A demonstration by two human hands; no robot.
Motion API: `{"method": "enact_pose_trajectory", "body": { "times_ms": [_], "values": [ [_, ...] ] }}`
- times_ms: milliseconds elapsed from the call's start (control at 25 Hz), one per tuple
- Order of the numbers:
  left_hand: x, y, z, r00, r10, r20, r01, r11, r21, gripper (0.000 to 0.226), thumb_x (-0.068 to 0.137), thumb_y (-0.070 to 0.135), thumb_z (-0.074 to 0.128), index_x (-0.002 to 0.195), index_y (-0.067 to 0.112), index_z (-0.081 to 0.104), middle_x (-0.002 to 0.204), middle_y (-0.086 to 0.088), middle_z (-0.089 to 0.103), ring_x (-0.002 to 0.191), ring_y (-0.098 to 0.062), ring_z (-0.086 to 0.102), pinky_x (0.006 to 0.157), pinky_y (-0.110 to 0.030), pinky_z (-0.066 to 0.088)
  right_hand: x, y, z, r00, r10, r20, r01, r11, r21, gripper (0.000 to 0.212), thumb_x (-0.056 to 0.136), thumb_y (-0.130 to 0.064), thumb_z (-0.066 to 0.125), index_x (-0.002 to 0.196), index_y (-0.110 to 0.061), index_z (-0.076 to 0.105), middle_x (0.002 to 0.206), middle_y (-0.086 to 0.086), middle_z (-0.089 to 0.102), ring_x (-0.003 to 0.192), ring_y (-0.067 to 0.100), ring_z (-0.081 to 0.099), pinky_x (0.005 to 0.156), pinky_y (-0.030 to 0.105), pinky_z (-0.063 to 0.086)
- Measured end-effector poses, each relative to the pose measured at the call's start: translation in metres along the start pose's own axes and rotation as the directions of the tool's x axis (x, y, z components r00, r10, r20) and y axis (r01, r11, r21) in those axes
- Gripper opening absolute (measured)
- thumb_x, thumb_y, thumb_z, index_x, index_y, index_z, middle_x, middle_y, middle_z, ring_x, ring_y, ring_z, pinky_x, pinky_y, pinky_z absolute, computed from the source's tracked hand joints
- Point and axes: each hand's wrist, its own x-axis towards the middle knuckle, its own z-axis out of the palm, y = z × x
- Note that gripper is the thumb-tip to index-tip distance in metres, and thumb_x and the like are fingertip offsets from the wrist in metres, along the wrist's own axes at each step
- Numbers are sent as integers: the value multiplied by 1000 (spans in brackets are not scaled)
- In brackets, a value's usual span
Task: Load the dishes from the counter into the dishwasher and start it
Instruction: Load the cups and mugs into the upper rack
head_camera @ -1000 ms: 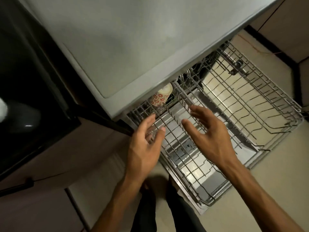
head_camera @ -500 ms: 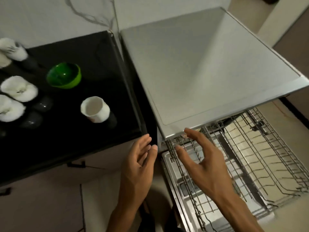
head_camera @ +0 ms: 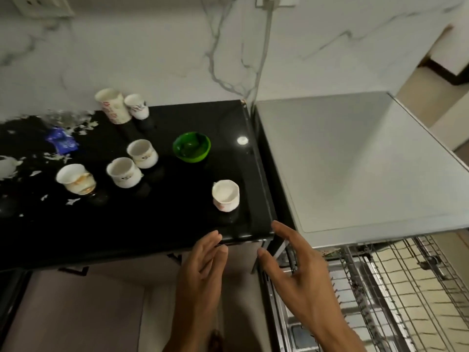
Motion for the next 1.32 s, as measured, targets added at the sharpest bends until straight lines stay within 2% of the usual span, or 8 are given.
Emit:
{"method": "enact_pose_trajectory", "body": {
  "times_ms": [200, 280, 400, 560, 760, 960, 1120, 1320],
  "values": [
    [6, 10, -47, 997, -37, -68, 34, 998, -52, 29, 91, 14, 63, 115, 29, 62, 116, 10, 68, 103, 11, 60, 78, -2, 45, 10, -42, 33, 999, -33, 31, 33, 999, 13, 57, 77, -58, 61, 131, -43, 49, 124, -30, 53, 99, -25, 48, 85, 1, 40],
    [10, 12, -64, 995, -41, -93, 36, 998, -59, 29, 91, 14, 63, 116, 28, 62, 116, 11, 68, 102, 12, 60, 78, -2, 45, 15, -55, 48, 997, -58, 48, 56, 998, 25, 57, 76, -58, 62, 130, -43, 49, 124, -31, 52, 109, -27, 44, 86, -3, 35],
    [14, 15, -82, 991, -61, -119, 53, 996, -71, 29, 91, 14, 64, 118, 26, 63, 112, 15, 68, 100, 14, 60, 77, -2, 45, 25, -71, 69, 994, -85, 68, 80, 995, 64, 59, 75, -56, 63, 131, -38, 54, 127, -27, 56, 120, -18, 45, 93, 8, 43],
    [25, 16, -98, 987, -93, -132, 83, 993, -81, 28, 93, 16, 62, 117, 30, 60, 114, 17, 66, 100, 18, 57, 77, -1, 44, 43, -88, 92, 989, -118, 87, 110, 989, 100, 53, 78, -45, 70, 128, -36, 57, 122, -26, 58, 118, -16, 48, 91, 1, 37],
    [52, 25, -108, 977, -103, -184, 88, 992, -88, 27, 94, 22, 61, 115, 39, 57, 115, 20, 65, 103, 14, 58, 79, -4, 45, 75, -99, 110, 984, -118, 133, 102, 988, 119, 59, 73, -58, 63, 128, -40, 55, 120, -33, 52, 118, -15, 46, 97, 8, 38],
    [94, 47, -107, 969, -47, -242, 30, 997, -74, 32, 93, 24, 61, 124, 32, 58, 119, 18, 65, 107, 13, 58, 84, -7, 46, 124, -110, 121, 962, -173, 212, 152, 982, 111, 56, 82, -48, 68, 133, -36, 52, 130, -23, 56, 122, -10, 47, 104, 20, 43],
    [124, 61, -107, 953, -9, -303, -7, 999, -51, 35, 93, 26, 61, 127, 31, 57, 122, 18, 64, 109, 11, 58, 86, -9, 45, 159, -122, 124, 936, -236, 262, 215, 971, 104, 56, 83, -48, 67, 135, -33, 52, 131, -21, 56, 121, -11, 48, 99, 12, 41],
    [153, 62, -109, 936, -13, -352, -8, 998, -58, 33, 94, 21, 60, 126, 28, 59, 120, 17, 65, 106, 13, 58, 82, -8, 47, 188, -123, 134, 921, -236, 311, 215, 972, 99, 57, 85, -46, 66, 138, -30, 50, 133, -16, 55, 122, -5, 48, 99, 14, 41]
  ]
}}
